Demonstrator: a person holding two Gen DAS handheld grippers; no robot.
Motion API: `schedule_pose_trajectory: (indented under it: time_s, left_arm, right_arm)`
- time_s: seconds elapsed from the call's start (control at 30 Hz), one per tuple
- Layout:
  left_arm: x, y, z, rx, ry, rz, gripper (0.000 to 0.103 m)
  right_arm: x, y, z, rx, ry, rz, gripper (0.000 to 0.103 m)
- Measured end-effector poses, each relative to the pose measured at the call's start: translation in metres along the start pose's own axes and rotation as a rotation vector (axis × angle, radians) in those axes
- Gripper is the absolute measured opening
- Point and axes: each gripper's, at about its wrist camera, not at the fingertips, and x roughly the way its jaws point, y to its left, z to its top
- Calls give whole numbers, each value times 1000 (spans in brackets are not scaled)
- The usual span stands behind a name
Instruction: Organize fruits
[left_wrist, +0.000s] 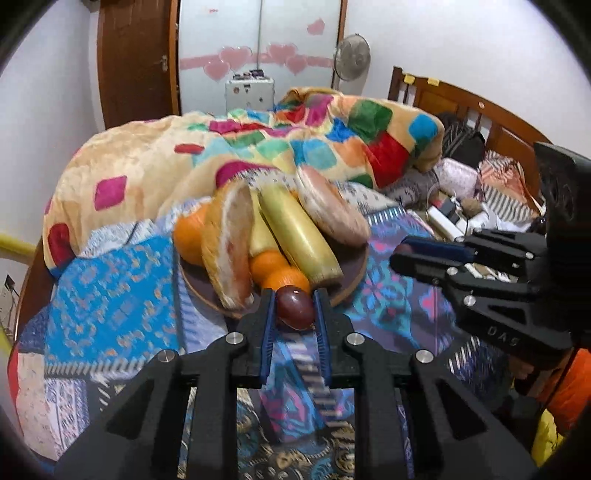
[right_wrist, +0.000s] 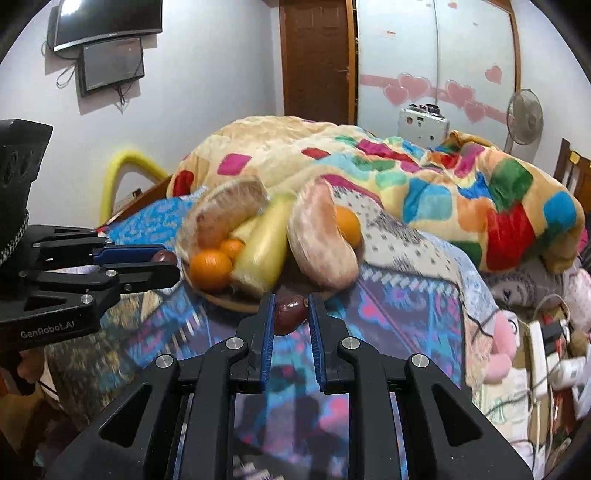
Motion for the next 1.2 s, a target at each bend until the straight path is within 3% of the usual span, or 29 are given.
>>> schedule_pose_trajectory:
  time_s: [0.23, 0.6, 0.67, 0.83, 0.9, 1.0, 1.1, 1.2]
  left_arm:
    - [21, 13, 21, -13, 0, 14, 20]
    - [39, 5, 19, 45, 0, 47, 20]
    - [41, 8, 19, 32, 1, 48, 23]
    - [43, 15, 18, 4, 9, 19, 40]
    - [42, 14, 16, 4, 5, 16, 41]
    - [37, 13, 15, 8, -4, 25, 41]
    - [19, 13, 15, -4, -37, 28, 41]
    - [-8, 11, 16, -9, -91, 44, 41]
  right_arm:
    - [26, 8, 11, -42, 25, -5, 17]
    - [41, 4, 6, -39, 65, -24, 17]
    - [41, 2, 7, -30, 67, -18, 17]
    - [41, 2, 7, -28, 68, -15, 18]
    - [42, 2, 8, -26, 71, -11, 18]
    - [39, 3, 8, -32, 74, -16, 23]
    - [28, 7, 10, -43, 42, -31, 42]
    - [5, 14, 16, -59, -10, -56, 42]
